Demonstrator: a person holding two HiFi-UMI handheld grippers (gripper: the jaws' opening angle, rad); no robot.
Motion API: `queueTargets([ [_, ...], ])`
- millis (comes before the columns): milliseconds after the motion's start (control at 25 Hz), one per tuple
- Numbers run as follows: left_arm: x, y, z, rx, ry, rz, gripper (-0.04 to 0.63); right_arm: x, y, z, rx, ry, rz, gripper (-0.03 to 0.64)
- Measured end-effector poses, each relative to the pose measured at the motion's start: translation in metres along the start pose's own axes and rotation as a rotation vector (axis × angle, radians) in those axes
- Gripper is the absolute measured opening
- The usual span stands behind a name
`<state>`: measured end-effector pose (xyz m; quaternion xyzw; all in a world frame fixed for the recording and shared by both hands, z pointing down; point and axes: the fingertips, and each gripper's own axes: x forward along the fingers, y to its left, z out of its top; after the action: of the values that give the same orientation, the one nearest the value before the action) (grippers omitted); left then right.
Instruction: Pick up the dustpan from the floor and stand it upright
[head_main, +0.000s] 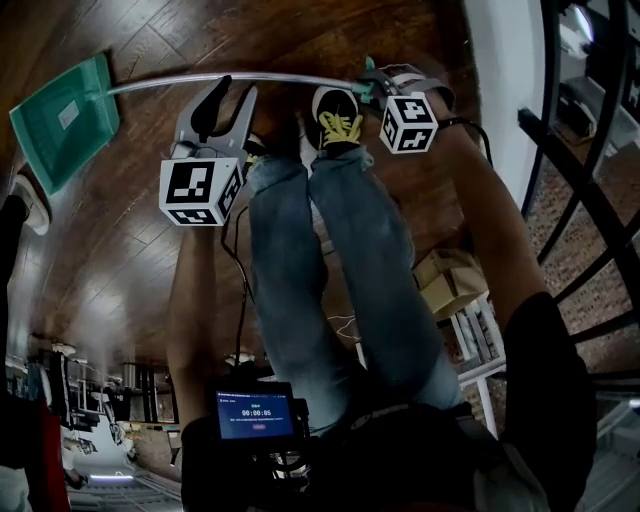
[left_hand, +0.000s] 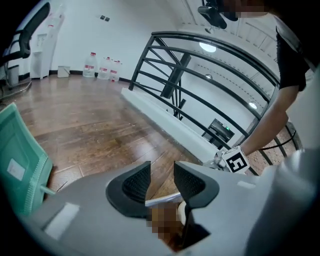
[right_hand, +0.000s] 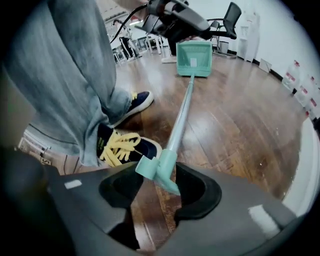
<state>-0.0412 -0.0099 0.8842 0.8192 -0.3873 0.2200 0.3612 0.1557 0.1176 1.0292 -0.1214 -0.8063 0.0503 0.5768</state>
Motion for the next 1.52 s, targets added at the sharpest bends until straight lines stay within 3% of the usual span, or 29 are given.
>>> queueTargets([
  [200,-0.037,-0.034,0.054,0.001,-0.045,-0.013,0.164,-0.099,-0.024,0.051,0.070,-0.140,0.033,0.177],
  [400,-0.096,-0.051,0.126,0.003,-0.117,0.011,0.164,-0.201,-0.058,0.126,0.117,-0.226,-0.007,0.154],
  [600,-0.165,-0.078,0.202,0.059,-0.188,0.045,0.161,-0.309,-0.074,0.187,0.069,-0.162,-0.063,0.121],
  [840,-0.212,-0.083,0.257,0.091,-0.292,0.129,0.152,-0.377,-0.103,0.248,-0.016,-0.111,-0.151,0.118],
  [1040,-0.276,-0.069,0.271,0.046,-0.349,0.204,0.141,-0.400,-0.107,0.342,-0.127,-0.098,-0.204,0.115],
  [1160,-0.310,-0.064,0.266,0.014,-0.387,0.270,0.126,-0.393,-0.093,0.381,-0.202,-0.080,-0.189,0.114],
  [1280,-0.348,-0.053,0.258,-0.018,-0.441,0.366,0.063,-0.387,-0.074,0.417,-0.218,-0.117,-0.152,0.110],
  [1320,-0.360,-0.050,0.254,-0.027,-0.452,0.398,0.020,-0.388,-0.068,0.427,-0.208,-0.133,-0.145,0.109],
  [1520,-0.390,-0.034,0.234,-0.046,-0.462,0.476,0.020,-0.384,-0.065,0.433,-0.184,-0.125,-0.161,0.109],
])
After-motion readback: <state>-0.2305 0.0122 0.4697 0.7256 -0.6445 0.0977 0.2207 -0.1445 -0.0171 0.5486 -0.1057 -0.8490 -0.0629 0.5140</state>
